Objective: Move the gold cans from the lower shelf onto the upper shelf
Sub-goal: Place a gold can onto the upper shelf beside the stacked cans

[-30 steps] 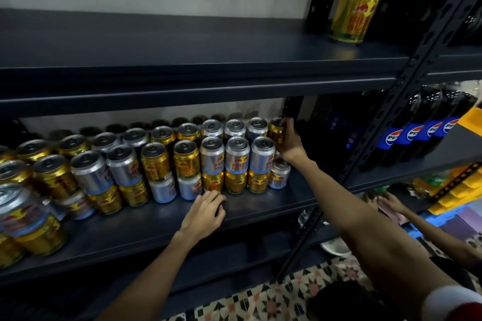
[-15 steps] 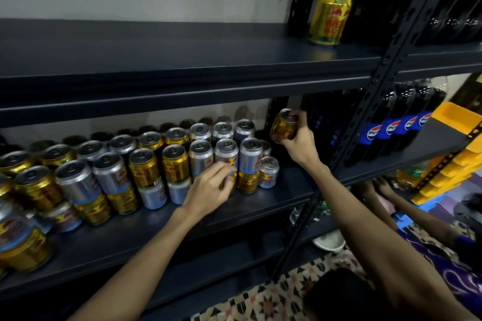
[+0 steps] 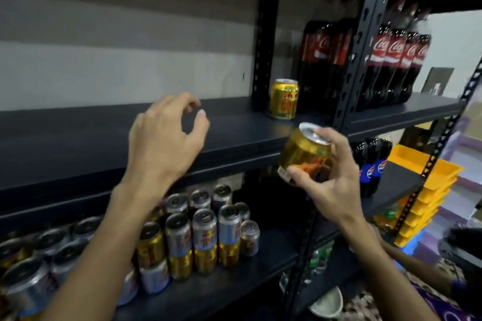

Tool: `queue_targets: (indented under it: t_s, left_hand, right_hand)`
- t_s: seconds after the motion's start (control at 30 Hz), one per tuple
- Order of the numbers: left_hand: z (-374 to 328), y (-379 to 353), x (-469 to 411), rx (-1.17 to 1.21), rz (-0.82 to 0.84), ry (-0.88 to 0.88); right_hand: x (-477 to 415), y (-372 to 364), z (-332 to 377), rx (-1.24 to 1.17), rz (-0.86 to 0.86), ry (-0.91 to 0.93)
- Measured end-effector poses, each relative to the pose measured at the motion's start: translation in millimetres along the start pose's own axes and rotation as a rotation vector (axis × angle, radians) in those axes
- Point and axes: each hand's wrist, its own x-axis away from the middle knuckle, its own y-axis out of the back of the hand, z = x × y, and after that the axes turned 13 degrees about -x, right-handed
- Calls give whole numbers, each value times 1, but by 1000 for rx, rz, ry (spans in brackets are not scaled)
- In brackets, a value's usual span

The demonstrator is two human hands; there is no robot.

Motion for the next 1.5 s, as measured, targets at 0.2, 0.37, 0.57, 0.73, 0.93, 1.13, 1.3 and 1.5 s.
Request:
queue_targets:
  t_s: [0.2,0.37,0.57,0.73,0.93,1.13,1.3,1.5]
  left_hand:
    - [16,-14,-18,-320,629,117]
    - [17,-13,-22,-360,735,87]
    - [19,-14,-21,-350,771,74]
    - [20,-16,-21,-355,778,75]
    - [19,-17,-21,-359,786,77]
    - [18,-16,-21,-366,791,78]
    - [17,-16,-21,-373,792,76]
    - [18,-16,-22,-378,792,74]
  right_hand:
    - [-99,6,18,49,-15,0]
    - [-160,6,0,125,-31,-34]
    - [-195,3,-27,161,12,-113]
    - [-206,-1,-43,197,51,-158]
    - [-213,-2,-48,212,66,-195]
    - [-211,-8,-52,215,79,-208]
    - [-205,-9,-53,230,65,-179]
    - [-197,-10,-56,240,41,-178]
